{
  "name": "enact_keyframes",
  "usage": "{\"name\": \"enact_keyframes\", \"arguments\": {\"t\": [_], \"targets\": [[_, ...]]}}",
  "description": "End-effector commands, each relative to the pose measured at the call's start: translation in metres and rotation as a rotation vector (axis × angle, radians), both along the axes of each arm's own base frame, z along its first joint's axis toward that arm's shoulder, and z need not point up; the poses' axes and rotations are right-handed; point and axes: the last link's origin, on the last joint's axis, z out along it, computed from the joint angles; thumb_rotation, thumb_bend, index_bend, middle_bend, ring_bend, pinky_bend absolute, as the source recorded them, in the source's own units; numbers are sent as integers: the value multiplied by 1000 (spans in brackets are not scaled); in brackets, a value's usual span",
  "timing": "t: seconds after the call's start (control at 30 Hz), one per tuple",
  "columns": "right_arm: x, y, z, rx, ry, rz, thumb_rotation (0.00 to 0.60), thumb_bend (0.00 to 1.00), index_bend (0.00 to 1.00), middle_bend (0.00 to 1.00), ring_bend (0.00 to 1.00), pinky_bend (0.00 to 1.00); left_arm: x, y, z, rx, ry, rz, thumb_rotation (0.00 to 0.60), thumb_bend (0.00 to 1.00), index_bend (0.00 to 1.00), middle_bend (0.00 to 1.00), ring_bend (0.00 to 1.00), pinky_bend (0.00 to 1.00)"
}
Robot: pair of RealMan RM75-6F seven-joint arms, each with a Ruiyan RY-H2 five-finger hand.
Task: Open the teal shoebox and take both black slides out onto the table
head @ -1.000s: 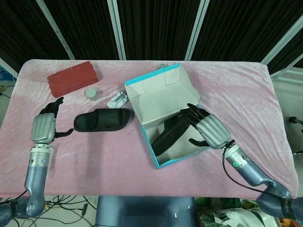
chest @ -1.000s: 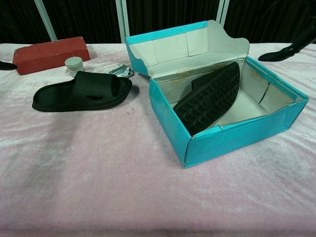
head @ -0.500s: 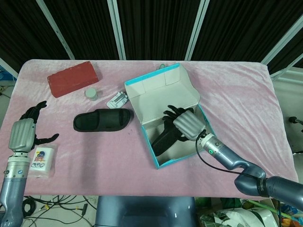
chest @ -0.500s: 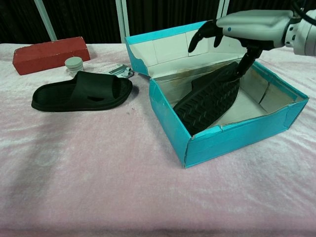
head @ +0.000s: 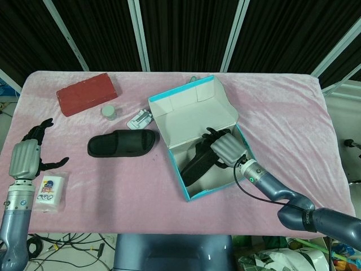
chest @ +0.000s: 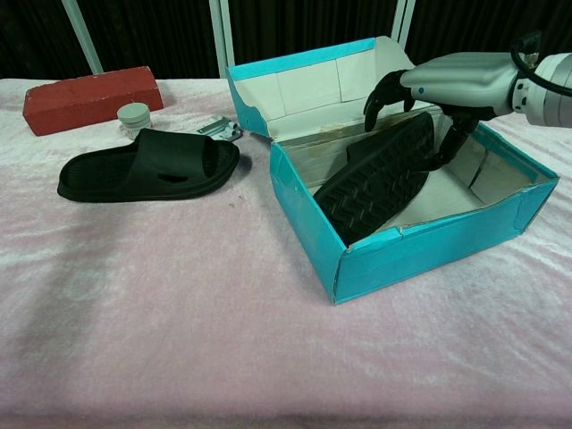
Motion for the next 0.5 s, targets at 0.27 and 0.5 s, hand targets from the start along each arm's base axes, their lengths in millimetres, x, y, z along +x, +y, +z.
{"name": "enact_keyframes", "arguments": {"t": [0.27, 0.5], "targets": [[-4, -3, -6, 18, 25, -23, 600, 182, 324, 209, 33, 230, -4, 0, -3, -7, -2, 12, 600, 0, 95, 174, 125, 255], [-5, -2, -9, 25, 19, -29, 600, 182, 450, 340, 103, 243, -7, 0, -1, 9, -11, 16, 600, 0, 91, 174, 125, 255]]}}
